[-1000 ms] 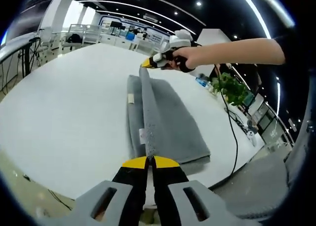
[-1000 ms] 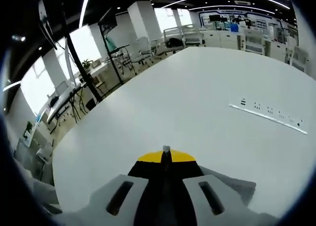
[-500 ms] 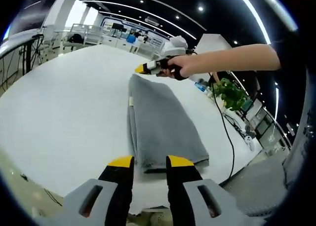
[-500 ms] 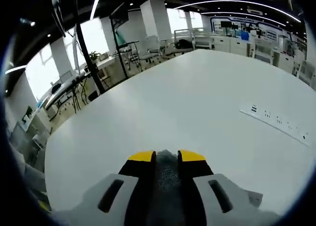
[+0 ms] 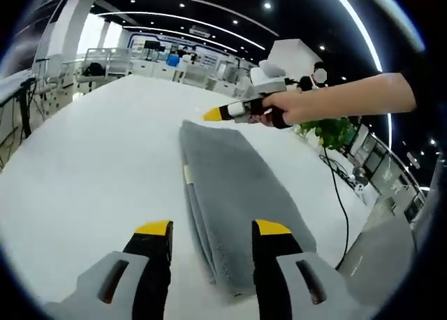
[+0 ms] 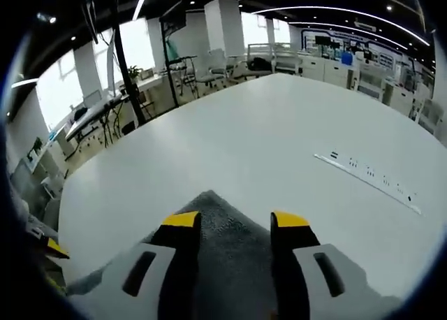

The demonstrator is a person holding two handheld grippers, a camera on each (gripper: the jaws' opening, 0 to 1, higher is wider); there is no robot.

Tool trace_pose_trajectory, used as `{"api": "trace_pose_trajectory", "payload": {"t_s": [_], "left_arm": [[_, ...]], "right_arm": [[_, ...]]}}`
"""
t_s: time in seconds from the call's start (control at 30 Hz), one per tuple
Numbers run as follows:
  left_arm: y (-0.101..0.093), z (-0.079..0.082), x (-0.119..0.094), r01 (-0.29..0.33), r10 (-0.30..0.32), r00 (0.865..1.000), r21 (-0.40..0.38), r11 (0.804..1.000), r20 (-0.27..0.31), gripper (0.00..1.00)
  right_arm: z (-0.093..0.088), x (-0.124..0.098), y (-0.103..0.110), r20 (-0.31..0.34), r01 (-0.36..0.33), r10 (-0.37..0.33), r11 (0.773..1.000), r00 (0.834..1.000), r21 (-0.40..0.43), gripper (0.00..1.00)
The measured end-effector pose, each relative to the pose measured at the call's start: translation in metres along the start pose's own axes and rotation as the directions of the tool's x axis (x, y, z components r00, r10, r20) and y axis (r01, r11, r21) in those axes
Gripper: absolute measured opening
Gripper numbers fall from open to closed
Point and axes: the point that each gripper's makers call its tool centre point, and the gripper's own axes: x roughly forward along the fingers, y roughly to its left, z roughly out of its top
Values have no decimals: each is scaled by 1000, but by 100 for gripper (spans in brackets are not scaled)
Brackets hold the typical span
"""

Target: Fold the towel on the table until its edges align and the towel forms a compact rectangular stack.

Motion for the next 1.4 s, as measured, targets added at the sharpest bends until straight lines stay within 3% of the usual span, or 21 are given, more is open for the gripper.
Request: {"api": "trace_pose_trajectory", "payload": {"t_s": [0.3,0.37,0.57,0.73,0.93,1.33,1.4], "left_arm": [[18,11,22,10,-8,999,56,998,-37,49],[21,12,26,3,0,999,58,998,-48,49],[31,15,41,23,-20,998,59,998,-61,48],[40,18,50,8,-5,998,65,998,-56,48],[49,25,63,-10,13,999,56,998,-41,46],[35,31,92,27,-17,996,113,993,-88,41],[35,32,96,31,-20,996,118,992,-93,38]], "right_arm": [[-37,-33,-36,-31,88,-85,990,996,106,44],[-46,-40,-41,-27,102,-99,984,995,148,44],[-72,-60,-45,-47,130,-123,978,991,161,45],[-87,-70,-40,-57,129,-121,974,991,188,45],[-102,-81,-18,-58,110,-101,973,993,201,45],[-127,-94,3,-46,82,-73,967,996,240,43],[-129,-99,7,-32,82,-77,958,997,276,42]]}}
